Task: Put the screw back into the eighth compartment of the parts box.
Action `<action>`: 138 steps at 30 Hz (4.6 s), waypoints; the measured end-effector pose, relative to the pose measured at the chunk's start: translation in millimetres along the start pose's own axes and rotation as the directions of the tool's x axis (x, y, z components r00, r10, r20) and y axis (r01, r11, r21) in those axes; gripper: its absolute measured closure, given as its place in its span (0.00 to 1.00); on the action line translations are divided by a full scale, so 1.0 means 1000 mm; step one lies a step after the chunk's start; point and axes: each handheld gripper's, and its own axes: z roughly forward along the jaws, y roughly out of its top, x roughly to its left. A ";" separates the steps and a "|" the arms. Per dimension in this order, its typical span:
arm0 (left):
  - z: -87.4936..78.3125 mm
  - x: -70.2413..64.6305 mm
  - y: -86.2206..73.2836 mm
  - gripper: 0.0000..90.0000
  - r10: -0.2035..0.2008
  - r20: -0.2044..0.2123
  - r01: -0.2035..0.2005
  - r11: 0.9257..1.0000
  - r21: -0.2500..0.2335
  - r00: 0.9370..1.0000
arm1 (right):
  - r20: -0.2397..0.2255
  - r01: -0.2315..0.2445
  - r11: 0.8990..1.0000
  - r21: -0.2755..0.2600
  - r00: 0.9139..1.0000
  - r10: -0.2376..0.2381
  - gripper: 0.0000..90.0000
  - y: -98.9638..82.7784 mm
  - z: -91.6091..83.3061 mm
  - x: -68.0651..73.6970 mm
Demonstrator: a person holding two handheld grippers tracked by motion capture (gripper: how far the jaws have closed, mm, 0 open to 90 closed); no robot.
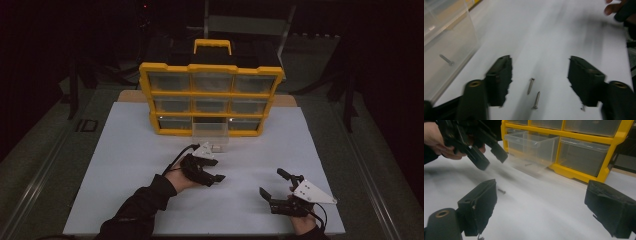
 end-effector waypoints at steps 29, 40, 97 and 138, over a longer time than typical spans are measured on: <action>0.042 0.008 -0.016 0.88 0.041 -0.011 -0.039 0.991 0.131 0.999 | -0.004 -0.002 1.000 0.000 1.000 0.002 0.12 0.000 0.000 -0.001; 0.034 0.009 -0.012 0.97 0.030 -0.017 -0.028 0.994 0.106 0.999 | -0.002 -0.002 1.000 0.001 1.000 0.002 0.12 0.000 0.000 -0.001; -0.044 0.046 0.078 0.97 -0.217 -0.408 0.194 0.976 -0.097 0.887 | -0.001 -0.003 1.000 -0.001 1.000 0.003 0.12 -0.001 0.000 -0.001; -0.012 0.062 0.075 0.24 -0.460 -0.445 0.478 0.875 -0.078 0.769 | -0.005 -0.005 1.000 -0.001 1.000 0.005 0.12 -0.001 0.001 -0.001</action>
